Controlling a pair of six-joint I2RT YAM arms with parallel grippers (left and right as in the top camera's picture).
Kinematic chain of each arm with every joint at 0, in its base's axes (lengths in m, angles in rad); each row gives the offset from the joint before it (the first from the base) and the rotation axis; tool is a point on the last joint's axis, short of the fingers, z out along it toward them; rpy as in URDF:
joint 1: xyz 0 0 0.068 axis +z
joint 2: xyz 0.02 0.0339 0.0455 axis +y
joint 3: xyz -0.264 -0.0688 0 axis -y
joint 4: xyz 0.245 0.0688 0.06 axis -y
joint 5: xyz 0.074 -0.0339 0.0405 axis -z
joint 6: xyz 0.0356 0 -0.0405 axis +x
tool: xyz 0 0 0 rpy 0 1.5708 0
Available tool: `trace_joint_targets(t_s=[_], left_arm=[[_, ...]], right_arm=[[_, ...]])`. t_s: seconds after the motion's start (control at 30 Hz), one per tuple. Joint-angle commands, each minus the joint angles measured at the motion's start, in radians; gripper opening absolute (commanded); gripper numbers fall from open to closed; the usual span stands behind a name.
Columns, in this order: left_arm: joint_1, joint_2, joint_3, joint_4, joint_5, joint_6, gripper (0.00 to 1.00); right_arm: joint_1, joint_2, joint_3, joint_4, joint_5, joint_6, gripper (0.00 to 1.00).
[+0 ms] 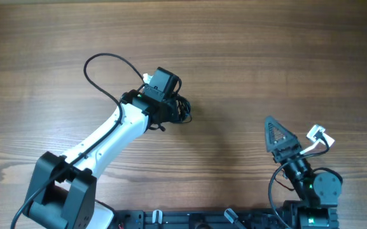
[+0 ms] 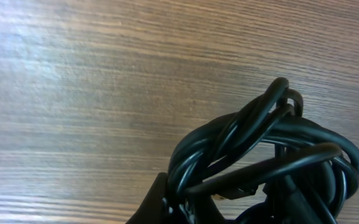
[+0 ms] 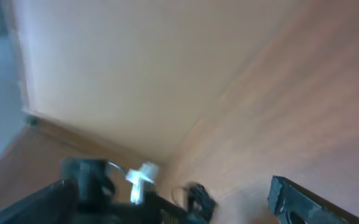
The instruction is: Untangle cables
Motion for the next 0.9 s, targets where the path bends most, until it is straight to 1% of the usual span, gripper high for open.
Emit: trace_joint_targets(t_s=[0.0,0.07,0.1,0.13,0.17,0.2,0.23,0.27,0.3,0.33,0.37,0.4,0.47,0.5,0.57,0.6,0.63,0.7,0.77,0.8,0.87], left_arm=[[0.000,-0.048,0.010,0.017,0.064,-0.071,0.04],[0.000,-0.110,0.010,0.049,0.063,-0.070,0.04],[0.000,-0.144,0.010,0.061,0.060,-0.070,0.04],[0.000,-0.172,0.010,0.065,0.060,-0.071,0.04],[0.000,-0.189,0.010,0.063,0.060,-0.071,0.04],[0.000,-0.204,0.010,0.058,0.060,-0.086,0.04],[0.000,-0.211,0.010,0.052,0.055,-0.157,0.04],[0.000,-0.213,0.010,0.052,0.056,-0.213,0.04],[-0.001,-0.213,0.010,0.052,0.056,-0.285,0.04],[0.000,-0.214,0.010,0.050,0.055,-0.291,0.04],[0.003,-0.216,0.010,0.039,0.045,-0.290,0.04],[0.008,-0.218,0.010,0.021,0.026,-0.288,0.04],[0.026,-0.230,0.010,-0.033,-0.003,-0.240,0.04],[0.035,-0.237,0.010,-0.052,0.000,-0.130,0.04],[0.043,-0.256,0.011,-0.069,0.019,0.077,0.04],[0.043,-0.266,0.011,-0.068,0.018,0.120,0.04],[0.044,-0.276,0.011,-0.067,0.019,0.138,0.04],[0.046,-0.294,0.011,-0.070,0.019,0.149,0.04],[0.048,-0.313,0.011,-0.070,0.019,0.203,0.04],[0.054,-0.326,0.011,-0.072,0.020,0.205,0.04],[0.070,-0.350,0.011,-0.079,0.043,0.209,0.04]], right_arm=[[0.003,0.093,0.160,-0.155,-0.005,-0.306,0.99],[0.003,0.232,0.321,-0.320,0.033,-0.505,0.99],[0.003,0.332,0.420,-0.415,0.032,-0.582,1.00],[0.003,0.426,0.497,-0.483,0.007,-0.596,1.00],[0.003,0.497,0.543,-0.498,-0.069,-0.617,0.99],[0.005,0.583,0.566,-0.436,-0.257,-0.642,0.82],[0.016,0.652,0.566,-0.359,-0.397,-0.652,0.79],[0.034,0.699,0.566,-0.319,-0.463,-0.678,0.79],[0.075,0.764,0.566,-0.279,-0.493,-0.694,0.81],[0.143,0.826,0.566,-0.230,-0.495,-0.702,0.84],[0.224,0.868,0.566,-0.172,-0.487,-0.723,0.85],[0.281,0.890,0.566,-0.137,-0.442,-0.733,0.86],[0.415,0.916,0.566,-0.084,-0.206,-0.806,0.86],[0.477,0.915,0.566,-0.069,-0.083,-0.860,0.85],[0.582,0.922,0.566,-0.042,0.081,-0.973,0.80],[0.635,0.933,0.566,-0.029,0.142,-1.020,0.78],[0.669,0.943,0.566,-0.023,0.174,-1.048,0.76],[0.755,0.980,0.566,-0.009,0.290,-1.118,0.73],[0.803,0.997,0.566,0.031,0.343,-1.121,0.72],[0.809,0.996,0.566,0.053,0.342,-1.103,0.70],[0.809,0.985,0.566,0.085,0.341,-0.961,0.71]])
